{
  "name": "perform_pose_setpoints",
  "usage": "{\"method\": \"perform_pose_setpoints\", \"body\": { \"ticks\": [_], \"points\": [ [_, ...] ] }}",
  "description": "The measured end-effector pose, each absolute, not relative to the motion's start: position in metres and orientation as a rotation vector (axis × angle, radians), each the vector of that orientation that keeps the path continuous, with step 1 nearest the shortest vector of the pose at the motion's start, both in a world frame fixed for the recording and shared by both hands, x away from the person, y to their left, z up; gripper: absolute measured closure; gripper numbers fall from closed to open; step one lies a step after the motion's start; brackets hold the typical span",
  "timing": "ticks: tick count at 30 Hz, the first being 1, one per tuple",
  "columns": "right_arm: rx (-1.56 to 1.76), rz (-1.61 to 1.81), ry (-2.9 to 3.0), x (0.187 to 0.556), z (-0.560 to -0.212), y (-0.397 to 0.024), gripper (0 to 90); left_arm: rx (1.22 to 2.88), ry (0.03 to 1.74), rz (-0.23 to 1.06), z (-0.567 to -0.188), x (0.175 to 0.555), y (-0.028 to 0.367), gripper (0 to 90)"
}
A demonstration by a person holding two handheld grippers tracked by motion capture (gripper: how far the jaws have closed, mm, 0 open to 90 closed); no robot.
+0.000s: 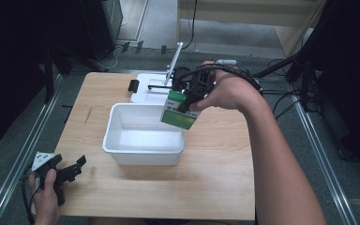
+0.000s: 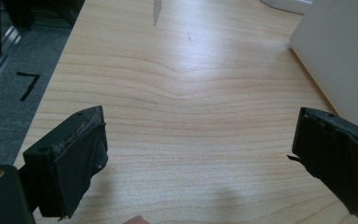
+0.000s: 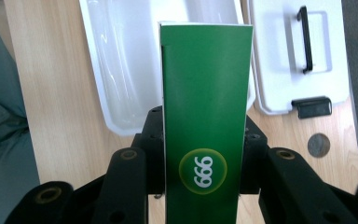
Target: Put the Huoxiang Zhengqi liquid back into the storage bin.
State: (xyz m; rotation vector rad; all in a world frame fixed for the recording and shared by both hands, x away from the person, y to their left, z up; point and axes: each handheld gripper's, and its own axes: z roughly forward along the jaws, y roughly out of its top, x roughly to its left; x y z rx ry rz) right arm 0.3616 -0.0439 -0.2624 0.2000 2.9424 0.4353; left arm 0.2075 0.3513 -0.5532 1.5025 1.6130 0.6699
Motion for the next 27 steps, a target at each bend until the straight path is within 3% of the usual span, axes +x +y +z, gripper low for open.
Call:
{"method": "perform_pose_setpoints", "body": {
  "ticks": [27],
  "points": [
    [-0.026,0.360,2.967,0.373,-0.303,-0.003,64.2,1.483,1.621,0.666,-0.554,0.207,0.351,4.0]
  ]
}}
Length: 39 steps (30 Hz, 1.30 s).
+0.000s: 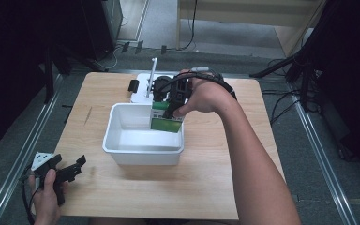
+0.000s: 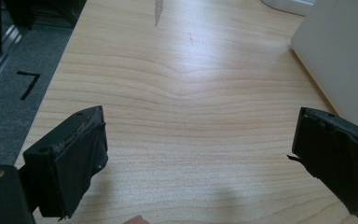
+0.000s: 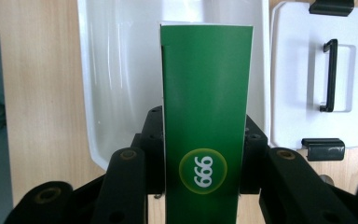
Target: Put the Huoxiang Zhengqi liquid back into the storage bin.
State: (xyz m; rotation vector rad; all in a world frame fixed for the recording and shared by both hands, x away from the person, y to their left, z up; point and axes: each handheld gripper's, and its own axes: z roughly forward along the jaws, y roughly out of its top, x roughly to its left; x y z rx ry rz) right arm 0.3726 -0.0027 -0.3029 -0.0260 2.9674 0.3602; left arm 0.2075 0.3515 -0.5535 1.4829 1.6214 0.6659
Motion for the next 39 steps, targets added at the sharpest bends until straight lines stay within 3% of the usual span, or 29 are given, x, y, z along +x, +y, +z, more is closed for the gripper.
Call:
{"method": "perform_pose_setpoints", "body": {
  "ticks": [39],
  "points": [
    [-0.060,0.190,3.001,0.381,-0.378,0.018,63.9,1.483,1.618,0.662,-0.554,0.207,0.352,4.0]
  ]
}}
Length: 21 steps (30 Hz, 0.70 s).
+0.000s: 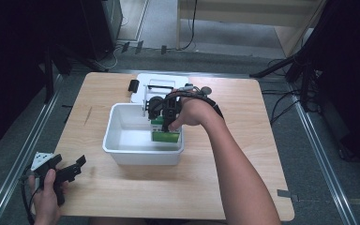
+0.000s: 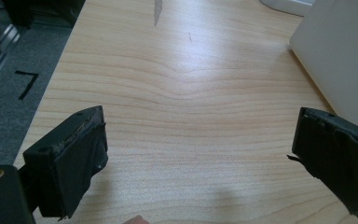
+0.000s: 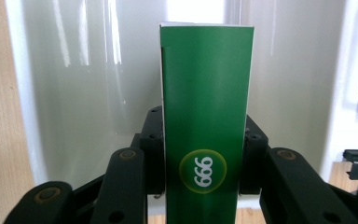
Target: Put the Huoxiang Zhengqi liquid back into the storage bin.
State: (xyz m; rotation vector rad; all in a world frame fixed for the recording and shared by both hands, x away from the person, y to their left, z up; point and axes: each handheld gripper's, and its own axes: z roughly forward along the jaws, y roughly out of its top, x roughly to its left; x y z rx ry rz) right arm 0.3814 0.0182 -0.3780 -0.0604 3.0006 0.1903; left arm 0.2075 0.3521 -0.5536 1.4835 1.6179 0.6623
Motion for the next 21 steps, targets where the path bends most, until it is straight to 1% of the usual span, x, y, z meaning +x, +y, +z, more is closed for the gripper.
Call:
{"method": "perform_pose_setpoints", "body": {
  "ticks": [7,21],
  "points": [
    [-0.059,0.150,3.013,0.382,-0.390,0.023,63.8,1.482,1.619,0.662,-0.554,0.207,0.352,4.0],
    [-0.047,0.148,3.022,0.386,-0.400,0.025,62.5,1.493,1.620,0.664,-0.553,0.207,0.352,4.0]
  ]
}}
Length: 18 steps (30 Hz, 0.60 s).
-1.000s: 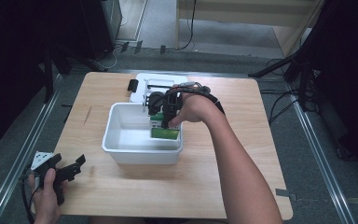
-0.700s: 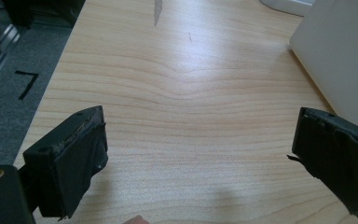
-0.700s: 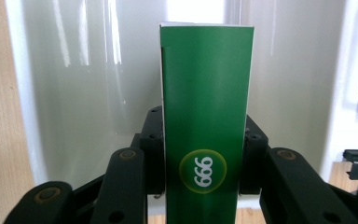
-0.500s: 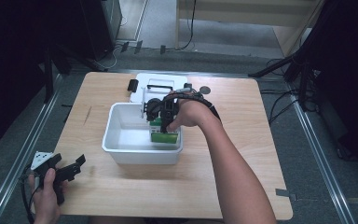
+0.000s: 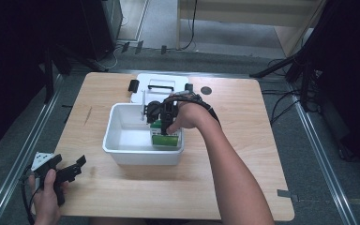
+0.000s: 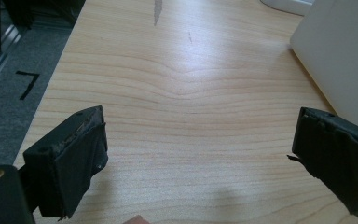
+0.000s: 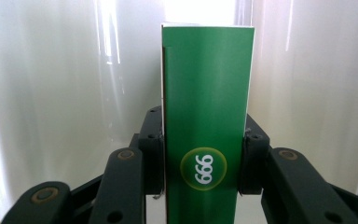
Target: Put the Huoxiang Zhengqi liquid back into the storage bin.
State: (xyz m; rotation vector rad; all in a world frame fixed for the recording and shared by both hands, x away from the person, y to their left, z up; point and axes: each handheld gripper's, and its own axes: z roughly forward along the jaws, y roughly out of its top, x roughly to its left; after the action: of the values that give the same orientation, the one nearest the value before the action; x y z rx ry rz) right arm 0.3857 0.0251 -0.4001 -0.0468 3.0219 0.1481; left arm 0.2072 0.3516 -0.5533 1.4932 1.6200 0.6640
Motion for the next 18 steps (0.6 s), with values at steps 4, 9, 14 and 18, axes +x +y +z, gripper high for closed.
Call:
{"method": "perform_pose_setpoints", "body": {
  "ticks": [4,9,14,18],
  "points": [
    [0.012,0.177,3.001,0.386,-0.396,0.024,55.8,1.490,1.620,0.661,-0.553,0.208,0.351,4.0],
    [0.104,0.210,3.006,0.383,-0.386,0.024,46.1,1.484,1.619,0.658,-0.553,0.207,0.352,4.0],
    [0.153,0.237,2.993,0.380,-0.378,0.024,37.7,1.486,1.620,0.662,-0.553,0.207,0.352,4.0],
    [0.255,0.316,2.933,0.371,-0.363,0.020,29.0,1.487,1.625,0.661,-0.553,0.207,0.352,4.0]
  ]
}}
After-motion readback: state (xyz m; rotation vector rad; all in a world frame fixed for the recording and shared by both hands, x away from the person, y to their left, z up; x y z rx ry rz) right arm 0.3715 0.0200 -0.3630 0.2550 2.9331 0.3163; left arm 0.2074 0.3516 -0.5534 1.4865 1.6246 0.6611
